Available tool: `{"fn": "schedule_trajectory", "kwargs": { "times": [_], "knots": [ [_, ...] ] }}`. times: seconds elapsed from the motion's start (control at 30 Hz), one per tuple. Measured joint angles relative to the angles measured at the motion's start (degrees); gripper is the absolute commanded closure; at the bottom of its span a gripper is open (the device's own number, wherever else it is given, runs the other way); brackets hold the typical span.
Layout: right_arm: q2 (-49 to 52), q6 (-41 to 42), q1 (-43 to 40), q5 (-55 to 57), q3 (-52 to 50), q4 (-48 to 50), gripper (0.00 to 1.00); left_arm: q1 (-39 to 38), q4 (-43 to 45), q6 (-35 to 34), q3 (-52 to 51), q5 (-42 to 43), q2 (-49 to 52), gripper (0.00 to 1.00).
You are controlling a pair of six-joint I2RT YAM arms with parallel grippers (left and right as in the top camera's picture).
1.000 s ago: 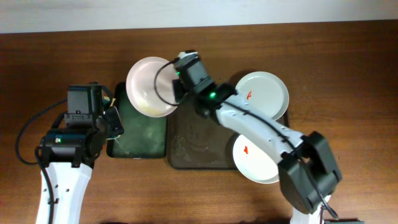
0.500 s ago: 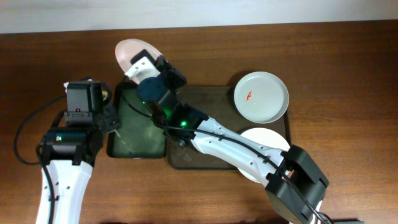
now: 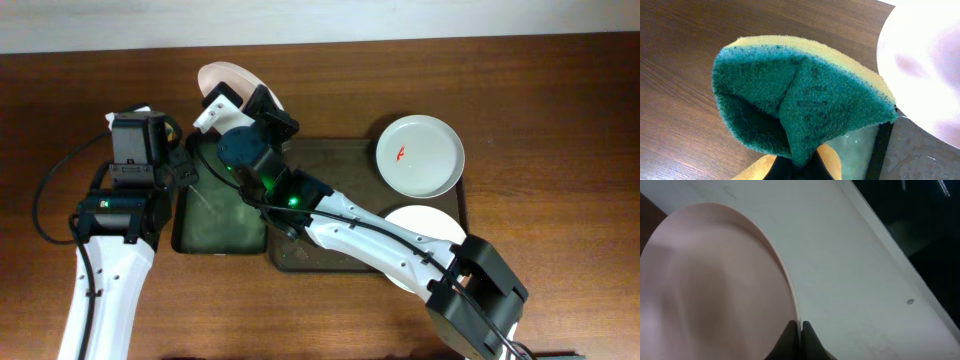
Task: Clean dirty plates on tray and stack at the side
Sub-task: 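Carry the pink plate right and set it on the table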
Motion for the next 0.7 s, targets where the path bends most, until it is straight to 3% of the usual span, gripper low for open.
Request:
{"fn": "schedule_trajectory", "kwargs": {
  "times": [0.13, 0.3, 0.43, 0.7],
  "knots": [
    [0.0, 4.8, 0.0, 0.0, 0.0, -1.0, 0.96, 0.0, 0.1, 0.0, 0.0, 0.0, 0.0, 1.00],
    [0.0, 21.2, -0.5, -3.0, 0.2, -12.3, 0.96, 0.0, 0.1, 0.0, 0.0, 0.0, 0.0, 1.00],
    [0.0, 36.3, -3.7, -11.2, 0.2, -16.9, 0.96, 0.0, 0.3, 0.0, 0.0, 0.0, 0.0, 1.00],
    [-4.2, 47.6, -13.2, -33.0, 0.2, -27.7, 0.96, 0.0, 0.8, 0.0, 0.0, 0.0, 0.0, 1.00]
  ]
}}
